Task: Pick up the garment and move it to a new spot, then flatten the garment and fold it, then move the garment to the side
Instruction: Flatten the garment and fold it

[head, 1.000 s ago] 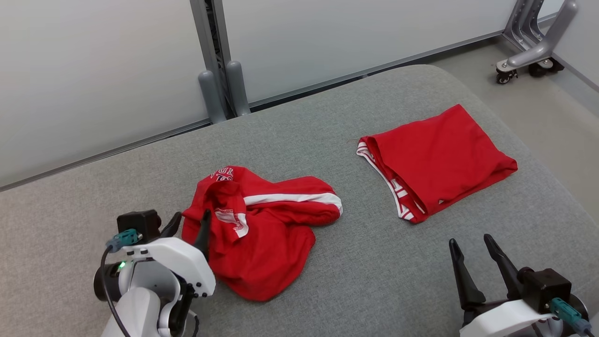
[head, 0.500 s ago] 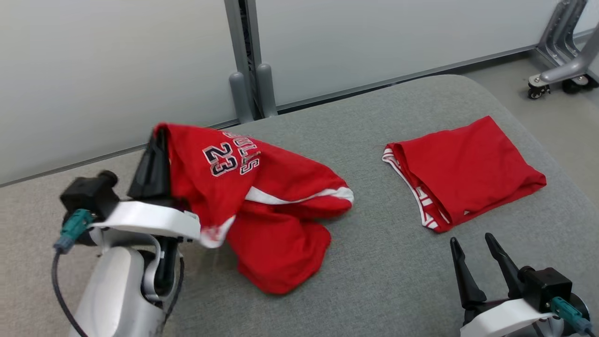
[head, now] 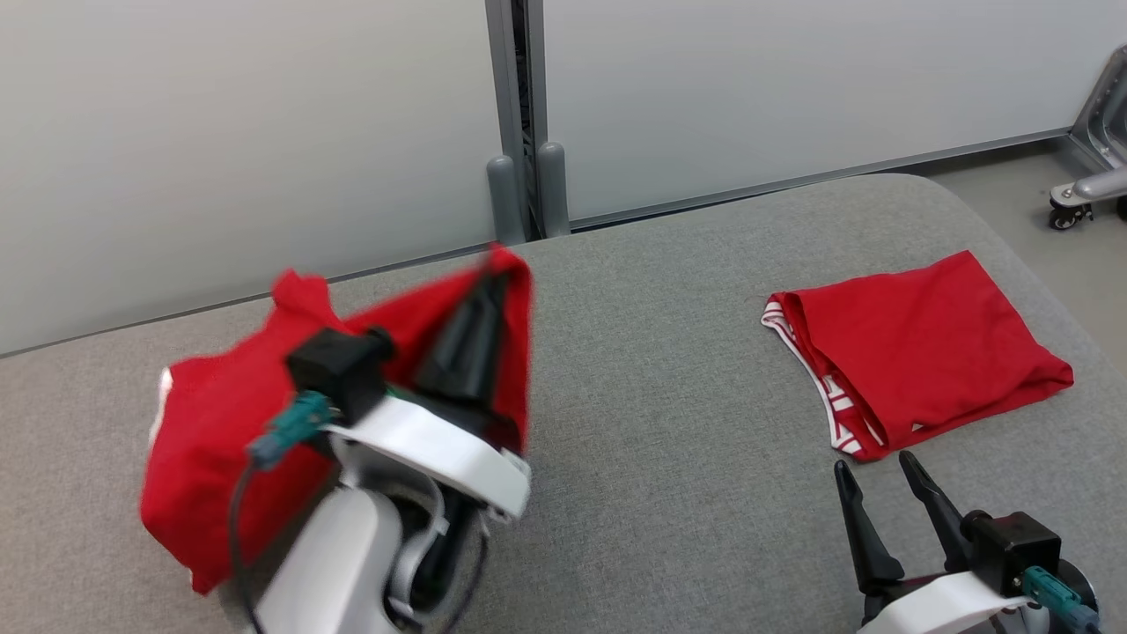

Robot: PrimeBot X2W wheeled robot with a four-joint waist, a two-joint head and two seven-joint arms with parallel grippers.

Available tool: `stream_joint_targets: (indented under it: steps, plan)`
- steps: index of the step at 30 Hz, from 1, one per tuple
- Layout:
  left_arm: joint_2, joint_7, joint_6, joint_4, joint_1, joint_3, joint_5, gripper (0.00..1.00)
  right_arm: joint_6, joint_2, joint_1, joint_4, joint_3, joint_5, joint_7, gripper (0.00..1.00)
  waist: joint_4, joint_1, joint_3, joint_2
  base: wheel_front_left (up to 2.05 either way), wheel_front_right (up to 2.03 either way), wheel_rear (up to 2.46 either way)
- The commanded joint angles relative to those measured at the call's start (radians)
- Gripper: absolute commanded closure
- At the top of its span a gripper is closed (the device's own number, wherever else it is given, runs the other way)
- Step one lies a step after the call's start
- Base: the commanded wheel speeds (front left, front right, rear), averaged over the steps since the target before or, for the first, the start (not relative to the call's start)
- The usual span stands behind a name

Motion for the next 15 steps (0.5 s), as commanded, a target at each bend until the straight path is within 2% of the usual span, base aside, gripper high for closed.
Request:
stream_joint_targets:
  steps: [1,2,3,6,8,13,15]
  plan:
    - [0.002,0.049,0.003,0.053,0.035,-0.073,-0.083,1.0,0.0,-0.007,0.001,0.002,0.002,0.004,0.001,0.0,0.003,0.0,0.0,-0.0001,0.0,0.0,0.0]
    - [0.002,0.067,0.008,0.074,0.036,-0.119,-0.119,0.61,0.0,-0.007,-0.001,0.004,0.004,0.006,0.002,0.0,0.004,0.0,0.001,-0.0001,0.0,0.0,0.0]
    - [0.002,0.076,0.008,0.086,0.038,-0.161,-0.176,0.0,0.0,-0.006,-0.004,0.003,0.006,0.006,0.003,0.0,0.005,0.0,0.001,-0.0001,0.0,0.0,0.0]
    - [0.002,0.09,0.014,0.127,0.036,-0.27,-0.265,0.0,0.0,-0.007,-0.005,0.0,0.006,0.005,0.005,0.0,0.012,0.0,0.003,-0.0001,0.0,0.0,0.0]
    - [0.004,0.072,0.025,0.139,0.02,-0.301,-0.303,0.0,0.0,-0.011,-0.001,-0.001,0.0,0.003,0.006,0.0,0.023,0.0,0.003,-0.0001,0.0,0.0,0.0]
    - [0.003,0.043,0.064,0.181,0.009,-0.3,-0.298,0.0,0.0,-0.012,0.005,0.001,0.007,0.002,0.012,0.0,0.046,0.0,-0.001,-0.0001,0.0,0.0,0.0]
    - [0.022,0.015,0.079,0.188,0.009,-0.283,-0.28,0.0,0.0,-0.008,0.004,-0.002,0.017,0.004,0.021,0.0,0.059,0.0,-0.002,-0.0001,0.0,0.0,0.0]
